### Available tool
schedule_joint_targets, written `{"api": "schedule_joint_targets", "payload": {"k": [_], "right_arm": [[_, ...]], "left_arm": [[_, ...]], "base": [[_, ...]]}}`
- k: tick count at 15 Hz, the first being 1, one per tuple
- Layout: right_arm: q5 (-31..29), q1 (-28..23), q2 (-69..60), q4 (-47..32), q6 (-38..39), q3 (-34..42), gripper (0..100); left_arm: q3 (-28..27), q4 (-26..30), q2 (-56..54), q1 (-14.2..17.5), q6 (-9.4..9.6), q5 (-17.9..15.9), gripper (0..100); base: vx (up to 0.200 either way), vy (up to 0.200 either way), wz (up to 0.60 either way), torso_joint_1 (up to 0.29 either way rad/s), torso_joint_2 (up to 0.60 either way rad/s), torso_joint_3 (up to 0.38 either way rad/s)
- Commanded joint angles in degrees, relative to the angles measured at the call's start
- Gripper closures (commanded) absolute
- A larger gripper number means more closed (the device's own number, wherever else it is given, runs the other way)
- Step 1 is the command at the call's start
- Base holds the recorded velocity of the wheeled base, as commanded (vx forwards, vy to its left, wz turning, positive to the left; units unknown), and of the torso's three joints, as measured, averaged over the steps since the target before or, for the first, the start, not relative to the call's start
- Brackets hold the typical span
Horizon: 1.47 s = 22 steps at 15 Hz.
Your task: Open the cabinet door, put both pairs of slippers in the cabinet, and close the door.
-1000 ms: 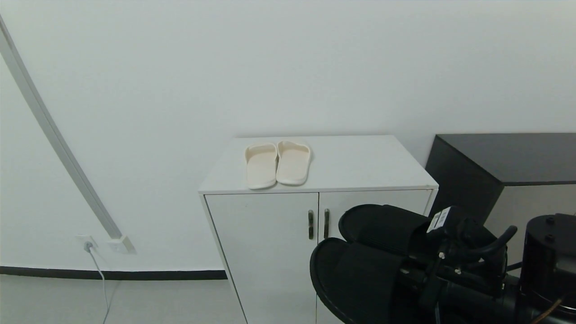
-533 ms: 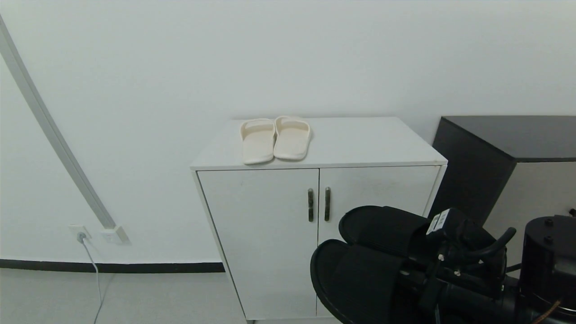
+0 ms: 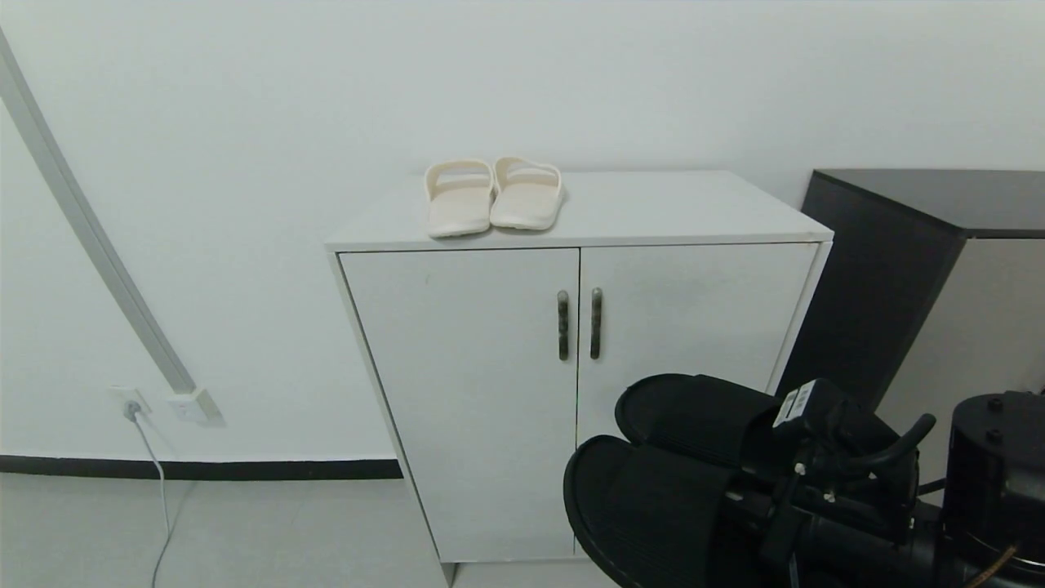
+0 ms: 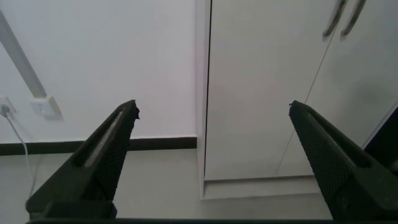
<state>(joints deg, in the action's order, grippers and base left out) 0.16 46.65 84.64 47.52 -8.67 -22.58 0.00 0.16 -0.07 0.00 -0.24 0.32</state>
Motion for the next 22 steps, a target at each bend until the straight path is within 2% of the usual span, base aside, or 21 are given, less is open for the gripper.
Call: {"api": "schedule_joint_targets", "payload": {"k": [1,10,19,20,22], "right_arm": [[0.02,0.02,0.09,0.03,-0.03,-0.01,100],[0.02,0.02,1.85,1.26,-0.03,0.08,100],[-0.33,0.02,1.49,1.35,-0.12,1.57,100],[-0.42,0.02,1.49,1.88,-0.21,1.83,100],[-0.51,0.1,1.49,3.63,-0.3,2.36,100]], "left_arm": [[0.0,-0.07,0.07,0.0,-0.02,0.03,0],[0.0,0.02,0.07,0.0,-0.02,0.12,0],[0.0,0.11,0.07,0.0,0.33,0.21,0],[-0.26,-0.07,0.07,0.0,0.95,0.56,0],[-0.26,-0.16,3.76,0.0,4.11,0.47,0]], "base": [[0.0,0.0,0.0,-0.129,0.48,0.334],[0.0,0.0,0.0,-0.073,0.43,0.356],[0.0,0.0,0.0,-0.002,0.01,0.01],[0.0,0.0,0.0,-0.012,0.15,0.149],[0.0,0.0,0.0,0.005,0.07,0.061]]}}
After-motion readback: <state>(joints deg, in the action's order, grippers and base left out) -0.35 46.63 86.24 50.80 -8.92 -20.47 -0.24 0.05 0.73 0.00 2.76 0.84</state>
